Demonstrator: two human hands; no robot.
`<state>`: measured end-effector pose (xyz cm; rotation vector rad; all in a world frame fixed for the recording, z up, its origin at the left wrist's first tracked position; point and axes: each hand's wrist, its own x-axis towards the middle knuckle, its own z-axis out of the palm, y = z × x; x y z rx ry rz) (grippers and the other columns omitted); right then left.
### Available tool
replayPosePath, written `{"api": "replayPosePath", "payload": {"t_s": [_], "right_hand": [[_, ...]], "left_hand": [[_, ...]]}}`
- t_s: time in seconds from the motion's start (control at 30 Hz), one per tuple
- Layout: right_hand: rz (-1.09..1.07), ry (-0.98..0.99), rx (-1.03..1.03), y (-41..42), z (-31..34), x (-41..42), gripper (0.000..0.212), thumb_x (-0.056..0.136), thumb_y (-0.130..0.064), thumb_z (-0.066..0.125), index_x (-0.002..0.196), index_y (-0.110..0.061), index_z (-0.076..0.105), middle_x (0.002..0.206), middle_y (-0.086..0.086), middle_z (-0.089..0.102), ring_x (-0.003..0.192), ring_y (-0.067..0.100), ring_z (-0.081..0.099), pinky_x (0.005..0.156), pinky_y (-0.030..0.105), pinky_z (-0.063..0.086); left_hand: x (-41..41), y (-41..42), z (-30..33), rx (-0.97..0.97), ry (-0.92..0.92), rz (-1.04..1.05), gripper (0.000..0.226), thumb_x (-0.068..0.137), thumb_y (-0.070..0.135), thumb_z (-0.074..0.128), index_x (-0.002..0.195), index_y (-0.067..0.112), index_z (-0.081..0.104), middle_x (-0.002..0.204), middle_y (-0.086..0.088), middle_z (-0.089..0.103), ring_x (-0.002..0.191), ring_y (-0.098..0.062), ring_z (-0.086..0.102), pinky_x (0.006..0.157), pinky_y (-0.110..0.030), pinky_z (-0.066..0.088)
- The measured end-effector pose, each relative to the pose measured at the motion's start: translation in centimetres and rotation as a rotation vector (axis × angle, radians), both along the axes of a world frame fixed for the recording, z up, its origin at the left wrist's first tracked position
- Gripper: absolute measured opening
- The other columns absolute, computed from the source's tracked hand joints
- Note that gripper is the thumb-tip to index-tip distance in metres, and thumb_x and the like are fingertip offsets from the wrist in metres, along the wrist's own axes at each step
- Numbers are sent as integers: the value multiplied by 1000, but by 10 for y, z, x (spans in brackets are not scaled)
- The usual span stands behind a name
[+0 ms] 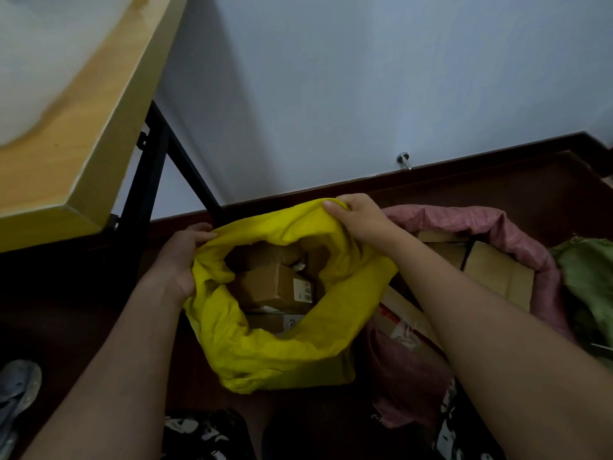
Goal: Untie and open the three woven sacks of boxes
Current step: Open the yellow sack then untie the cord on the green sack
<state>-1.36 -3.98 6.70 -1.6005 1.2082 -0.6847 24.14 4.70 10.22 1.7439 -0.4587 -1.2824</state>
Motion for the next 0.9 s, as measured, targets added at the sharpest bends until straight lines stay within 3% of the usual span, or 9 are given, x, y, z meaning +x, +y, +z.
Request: {"api": "replayPosePath", "payload": {"t_s": [0.17,0.3,0.37,0.43,0.53,0.63,0.73,0.83,0.9], "right_hand": [[-203,-184,322,-8,-1,10,41,98,-31,53,113,5,64,107,26,67,94,31,64,89,46,53],[-366,-384,578,-22,2,8,21,93,-22,59,108,-6,60,87,13,62,77,28,61,69,38,53],[-384,-442,642,-24,3,9,8,92,-16,59,94,-9,59,79,14,59,68,28,59,64,37,52],[-365,-418,652,-25,1,11,13,92,-17,59,101,-9,59,86,16,60,75,30,61,71,42,54],[-334,-214,445,-29,-4,12,31,89,-21,63,117,-8,57,104,13,61,99,26,61,84,42,52],[-285,-63,-13,-30,-11,15,20,86,-22,63,105,-19,60,92,-1,55,96,19,54,86,34,44],[-138,67,-460,-25,-16,19,33,81,-51,58,95,-23,66,100,-1,59,104,18,49,94,32,37],[112,304,-660,-15,-16,24,49,77,-62,62,105,-23,67,108,-1,57,104,16,49,88,31,42],[216,429,-671,-16,-25,26,38,84,-51,62,105,-19,68,105,0,63,100,18,54,83,36,48]], "left_hand": [[-6,-19,-1,33,-167,-116,29,94,31,46,79,9,59,91,-11,62,72,-20,52,64,-26,40],[-12,-10,-2,-107,-830,-609,27,81,43,70,91,21,60,95,4,53,88,-14,49,69,-29,41],[-15,-7,-3,-192,-959,-602,17,87,35,65,85,19,60,88,2,46,85,-15,46,65,-25,36],[-17,-13,-4,-245,-1016,-536,22,95,31,53,80,16,59,82,1,43,76,-13,45,61,-23,31],[-16,-22,-8,-273,-918,-389,39,100,28,45,69,4,52,63,-5,41,58,-15,39,53,-26,27],[-7,-25,-16,-200,-769,-297,37,100,34,43,79,8,58,76,-12,50,71,-21,48,66,-32,35],[-2,-32,-21,-111,-597,-197,32,98,38,47,71,22,51,85,-9,52,84,-21,52,80,-39,44],[-6,-35,-22,-64,-378,-69,26,97,33,52,76,18,58,84,-8,60,80,-24,59,81,-38,50],[-7,-38,-23,5,-269,-48,25,96,33,54,87,11,61,85,-11,63,73,-24,61,70,-35,50]]}}
